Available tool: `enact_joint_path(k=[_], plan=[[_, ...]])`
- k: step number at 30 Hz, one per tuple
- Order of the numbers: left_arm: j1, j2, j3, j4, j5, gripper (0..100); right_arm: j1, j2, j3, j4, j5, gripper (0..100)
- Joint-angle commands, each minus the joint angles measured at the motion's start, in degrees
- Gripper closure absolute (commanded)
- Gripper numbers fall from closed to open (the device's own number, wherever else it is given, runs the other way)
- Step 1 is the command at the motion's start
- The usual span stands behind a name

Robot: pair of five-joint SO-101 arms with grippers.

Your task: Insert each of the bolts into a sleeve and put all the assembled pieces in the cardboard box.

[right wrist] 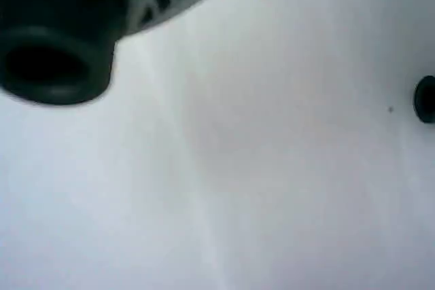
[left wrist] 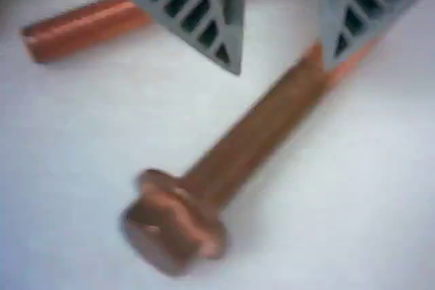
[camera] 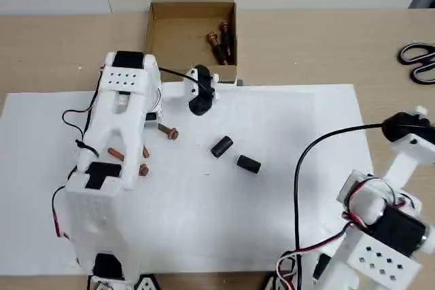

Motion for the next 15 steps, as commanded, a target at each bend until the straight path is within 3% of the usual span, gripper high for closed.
enact_joint_path(k=[1, 7, 15], plan=[[0.6, 1.9, -6.4, 2.8, -6.9, 92, 0.1, -0.4, -0.2, -1.6, 0.4, 99.5], [2.4, 7.1, -12.5, 8.8, -6.9, 92, 0.1, -0.4, -0.1, -1.7, 0.4, 99.5], [2.5, 4.3, -13.6, 9.0, -6.9, 92, 0.1, -0.4, -0.1, -1.7, 0.4, 99.5]])
